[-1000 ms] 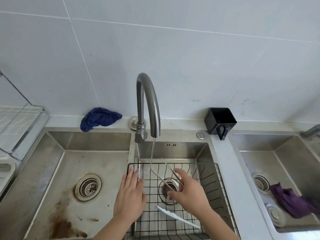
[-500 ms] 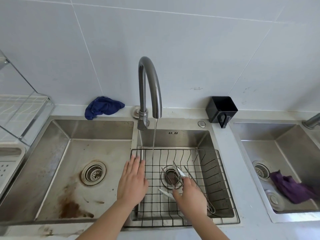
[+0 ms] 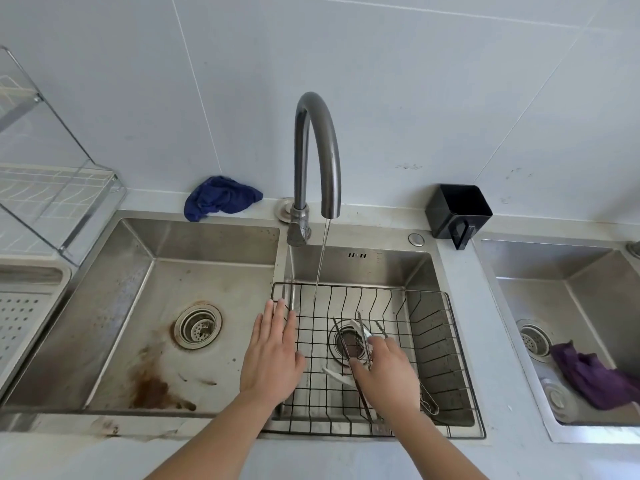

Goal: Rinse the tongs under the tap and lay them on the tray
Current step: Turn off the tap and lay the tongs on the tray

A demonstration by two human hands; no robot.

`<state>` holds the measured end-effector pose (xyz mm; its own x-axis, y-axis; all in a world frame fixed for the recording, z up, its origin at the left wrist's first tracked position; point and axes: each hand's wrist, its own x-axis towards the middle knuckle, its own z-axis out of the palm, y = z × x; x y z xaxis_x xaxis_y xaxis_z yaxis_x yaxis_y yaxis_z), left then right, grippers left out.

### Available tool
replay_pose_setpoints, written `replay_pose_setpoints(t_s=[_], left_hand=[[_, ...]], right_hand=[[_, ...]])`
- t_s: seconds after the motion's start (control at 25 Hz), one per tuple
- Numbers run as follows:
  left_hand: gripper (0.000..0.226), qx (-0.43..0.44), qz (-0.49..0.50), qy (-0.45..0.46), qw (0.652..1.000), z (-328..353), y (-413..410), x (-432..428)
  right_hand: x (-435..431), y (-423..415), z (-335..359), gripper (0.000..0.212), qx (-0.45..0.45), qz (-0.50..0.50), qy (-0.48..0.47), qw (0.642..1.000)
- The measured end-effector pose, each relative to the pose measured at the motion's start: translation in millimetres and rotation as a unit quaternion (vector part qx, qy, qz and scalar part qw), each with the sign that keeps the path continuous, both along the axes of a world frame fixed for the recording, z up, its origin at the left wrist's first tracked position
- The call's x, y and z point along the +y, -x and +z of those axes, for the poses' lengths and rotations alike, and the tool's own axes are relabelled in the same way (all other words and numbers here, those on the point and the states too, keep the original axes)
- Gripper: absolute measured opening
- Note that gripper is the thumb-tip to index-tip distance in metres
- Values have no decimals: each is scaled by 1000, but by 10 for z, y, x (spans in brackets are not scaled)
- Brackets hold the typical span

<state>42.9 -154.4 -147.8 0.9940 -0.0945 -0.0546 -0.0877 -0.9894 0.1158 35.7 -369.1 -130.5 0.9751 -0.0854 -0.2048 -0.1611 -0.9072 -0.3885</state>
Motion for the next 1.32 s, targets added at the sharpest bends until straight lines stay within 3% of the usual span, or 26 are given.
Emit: replay_pose_setpoints(t_s=[0.28,0.6,0.76,0.92,1.32], left_hand=[[83,12,30,-1,999,-41,-10,7],[82,22,26,-2,999,-63,-21,5],[82,29,22,-12,999,-73,-23,12],[82,31,20,-23,999,-68,-28,8],[85,34,22,-38,998,-58,-37,-10]], right_hand=[[229,-874,362,24,-20,13,-97,995],[894,-1940,863,26,-29,113,-189,975],[1049,-2117,842,21,-27,116,-245,962],[1046,-2184,836,14,-38,116,-241,963],[1050,-2274,839,20,-52,105,-291,949]])
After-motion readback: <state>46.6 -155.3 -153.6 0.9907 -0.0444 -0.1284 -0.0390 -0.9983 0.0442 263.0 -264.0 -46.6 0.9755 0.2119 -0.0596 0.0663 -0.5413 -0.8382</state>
